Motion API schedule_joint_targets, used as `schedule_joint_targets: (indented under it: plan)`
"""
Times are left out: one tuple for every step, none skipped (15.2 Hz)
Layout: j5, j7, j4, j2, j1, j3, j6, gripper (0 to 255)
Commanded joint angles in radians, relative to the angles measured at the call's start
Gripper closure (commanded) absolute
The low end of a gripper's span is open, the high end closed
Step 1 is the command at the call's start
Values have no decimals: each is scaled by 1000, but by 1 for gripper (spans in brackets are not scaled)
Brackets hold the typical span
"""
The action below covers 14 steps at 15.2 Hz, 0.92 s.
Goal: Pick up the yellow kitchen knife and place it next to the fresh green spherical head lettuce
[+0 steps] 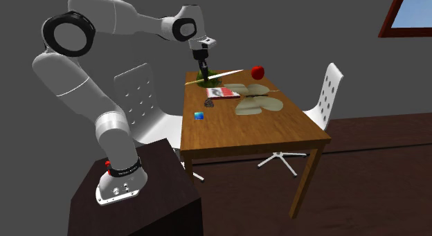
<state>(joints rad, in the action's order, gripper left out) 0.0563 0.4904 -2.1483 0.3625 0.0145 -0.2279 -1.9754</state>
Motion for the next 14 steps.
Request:
schedule_joint_targets:
  plan:
    - [-5, 49, 32, -37, -10, -35, -5, 255]
    - [-9, 75, 51, -56, -16, -53, -5, 255]
    - [-14, 102, 72, -75, -21, -71, -4, 255]
    - [-21, 128, 93, -96, -27, -90, -3, 255]
    - [-28, 155, 116, -118, -33, -108, -1, 255]
    - [-37, 182, 140, -141, -39, -125, 1, 255]
    - [-47, 210, 165, -165, -44, -143, 4, 255]
    - [-58, 238, 192, -190, -51, -160, 7, 255]
    - [-71, 266, 219, -217, -57, -177, 11, 255]
    - [-85, 294, 248, -244, -64, -193, 16, 255]
    - [-100, 322, 279, -273, -73, -209, 22, 255]
    - [-117, 351, 311, -303, -82, -224, 29, 255]
    - [-141, 389, 356, -344, -95, -243, 39, 255]
    - [-141, 390, 342, -344, -96, -242, 26, 255]
